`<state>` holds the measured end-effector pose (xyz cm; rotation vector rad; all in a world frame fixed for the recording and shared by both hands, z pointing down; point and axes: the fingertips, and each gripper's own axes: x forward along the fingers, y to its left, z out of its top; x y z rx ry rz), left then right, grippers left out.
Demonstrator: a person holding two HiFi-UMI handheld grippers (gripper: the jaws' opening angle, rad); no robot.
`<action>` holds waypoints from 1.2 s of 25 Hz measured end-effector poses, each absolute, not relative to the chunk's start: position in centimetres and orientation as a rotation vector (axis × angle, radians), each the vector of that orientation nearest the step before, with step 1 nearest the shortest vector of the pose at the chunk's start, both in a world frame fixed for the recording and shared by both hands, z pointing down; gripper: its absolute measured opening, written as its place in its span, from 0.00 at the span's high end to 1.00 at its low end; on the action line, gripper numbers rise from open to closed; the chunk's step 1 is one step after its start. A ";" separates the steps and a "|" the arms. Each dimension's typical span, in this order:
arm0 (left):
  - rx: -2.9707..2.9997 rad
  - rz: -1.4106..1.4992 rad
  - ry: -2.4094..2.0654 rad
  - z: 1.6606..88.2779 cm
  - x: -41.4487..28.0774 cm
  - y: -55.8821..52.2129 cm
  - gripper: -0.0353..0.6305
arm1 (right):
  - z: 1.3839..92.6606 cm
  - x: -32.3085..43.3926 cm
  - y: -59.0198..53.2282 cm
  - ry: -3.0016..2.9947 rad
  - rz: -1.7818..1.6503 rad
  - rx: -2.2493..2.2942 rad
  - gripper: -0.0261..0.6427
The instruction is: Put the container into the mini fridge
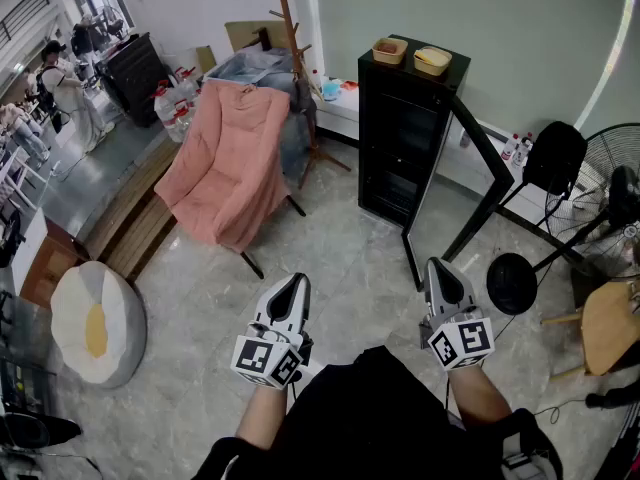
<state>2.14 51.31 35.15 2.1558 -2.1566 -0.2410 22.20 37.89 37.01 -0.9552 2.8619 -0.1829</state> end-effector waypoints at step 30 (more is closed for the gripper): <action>2.116 -0.277 -2.123 36.0 7.3 46.5 0.70 | 36.6 26.2 36.1 2.873 -0.151 -0.836 0.76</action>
